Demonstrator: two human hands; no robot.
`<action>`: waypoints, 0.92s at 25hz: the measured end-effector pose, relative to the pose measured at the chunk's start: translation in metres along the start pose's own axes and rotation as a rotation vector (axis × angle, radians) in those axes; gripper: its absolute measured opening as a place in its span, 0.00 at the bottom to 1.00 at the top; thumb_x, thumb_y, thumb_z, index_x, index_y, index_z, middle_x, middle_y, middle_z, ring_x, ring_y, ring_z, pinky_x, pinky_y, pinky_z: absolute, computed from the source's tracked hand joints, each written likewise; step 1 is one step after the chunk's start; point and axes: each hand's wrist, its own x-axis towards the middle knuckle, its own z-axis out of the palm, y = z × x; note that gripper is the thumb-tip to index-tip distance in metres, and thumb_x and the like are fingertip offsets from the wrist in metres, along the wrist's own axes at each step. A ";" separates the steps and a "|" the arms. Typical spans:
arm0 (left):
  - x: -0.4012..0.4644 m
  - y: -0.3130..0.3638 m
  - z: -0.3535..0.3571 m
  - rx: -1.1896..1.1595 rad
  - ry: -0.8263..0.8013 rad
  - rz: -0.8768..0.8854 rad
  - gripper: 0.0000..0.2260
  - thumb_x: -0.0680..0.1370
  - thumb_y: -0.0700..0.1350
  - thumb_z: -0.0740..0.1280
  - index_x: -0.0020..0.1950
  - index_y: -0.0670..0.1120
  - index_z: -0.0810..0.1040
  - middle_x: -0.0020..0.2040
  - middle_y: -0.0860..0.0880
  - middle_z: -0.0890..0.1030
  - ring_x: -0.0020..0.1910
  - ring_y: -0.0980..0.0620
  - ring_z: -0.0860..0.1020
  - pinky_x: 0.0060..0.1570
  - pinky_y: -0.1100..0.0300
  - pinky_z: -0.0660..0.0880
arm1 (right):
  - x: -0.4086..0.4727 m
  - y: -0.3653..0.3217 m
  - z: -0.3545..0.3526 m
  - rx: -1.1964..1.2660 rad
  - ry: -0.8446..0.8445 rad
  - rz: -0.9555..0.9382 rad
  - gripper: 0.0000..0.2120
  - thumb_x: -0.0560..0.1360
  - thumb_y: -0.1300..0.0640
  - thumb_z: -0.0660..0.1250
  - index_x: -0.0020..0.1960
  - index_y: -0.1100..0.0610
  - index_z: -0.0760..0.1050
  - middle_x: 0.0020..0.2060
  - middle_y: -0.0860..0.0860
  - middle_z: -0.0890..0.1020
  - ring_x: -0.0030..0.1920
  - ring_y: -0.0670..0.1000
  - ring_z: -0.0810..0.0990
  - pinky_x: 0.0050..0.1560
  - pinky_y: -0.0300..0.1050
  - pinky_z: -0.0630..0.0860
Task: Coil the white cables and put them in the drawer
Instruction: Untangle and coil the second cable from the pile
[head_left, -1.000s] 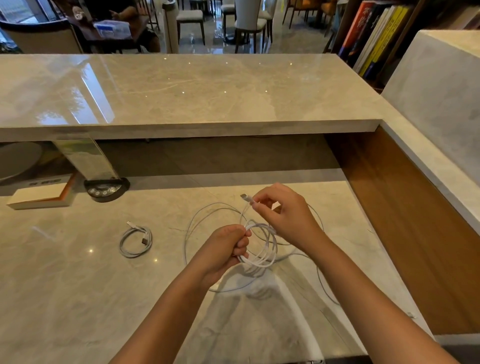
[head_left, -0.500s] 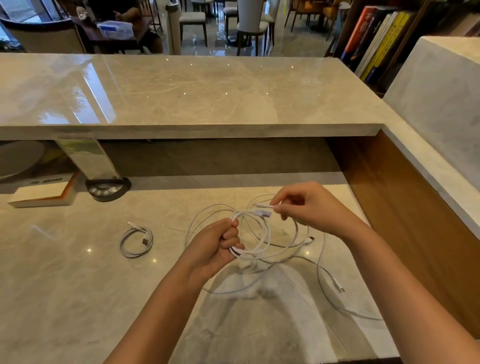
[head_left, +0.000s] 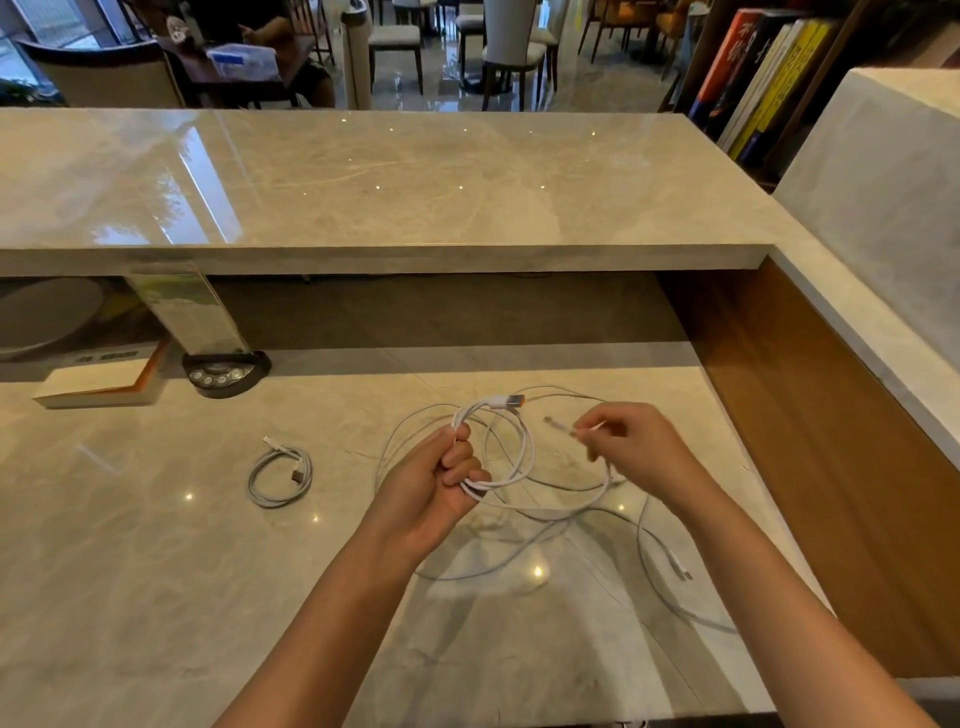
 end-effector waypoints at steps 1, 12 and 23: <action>-0.001 -0.001 0.001 0.024 -0.013 -0.017 0.13 0.81 0.41 0.53 0.40 0.42 0.71 0.24 0.53 0.64 0.21 0.58 0.62 0.26 0.66 0.68 | -0.002 -0.006 0.005 -0.065 -0.103 -0.054 0.06 0.74 0.60 0.67 0.41 0.53 0.81 0.30 0.49 0.80 0.27 0.41 0.73 0.30 0.35 0.69; -0.003 -0.006 0.005 -0.028 0.051 -0.053 0.13 0.81 0.40 0.52 0.39 0.41 0.70 0.22 0.52 0.64 0.18 0.58 0.62 0.22 0.66 0.69 | -0.014 -0.012 0.035 0.368 -0.313 -0.017 0.16 0.76 0.65 0.52 0.60 0.52 0.65 0.35 0.57 0.78 0.35 0.52 0.77 0.41 0.44 0.77; 0.002 -0.001 0.004 -0.049 0.003 -0.025 0.12 0.81 0.41 0.52 0.39 0.42 0.70 0.23 0.52 0.64 0.19 0.58 0.62 0.24 0.66 0.69 | -0.009 -0.002 0.034 -0.015 -0.208 -0.059 0.11 0.75 0.66 0.60 0.41 0.56 0.79 0.28 0.48 0.81 0.27 0.46 0.76 0.33 0.41 0.76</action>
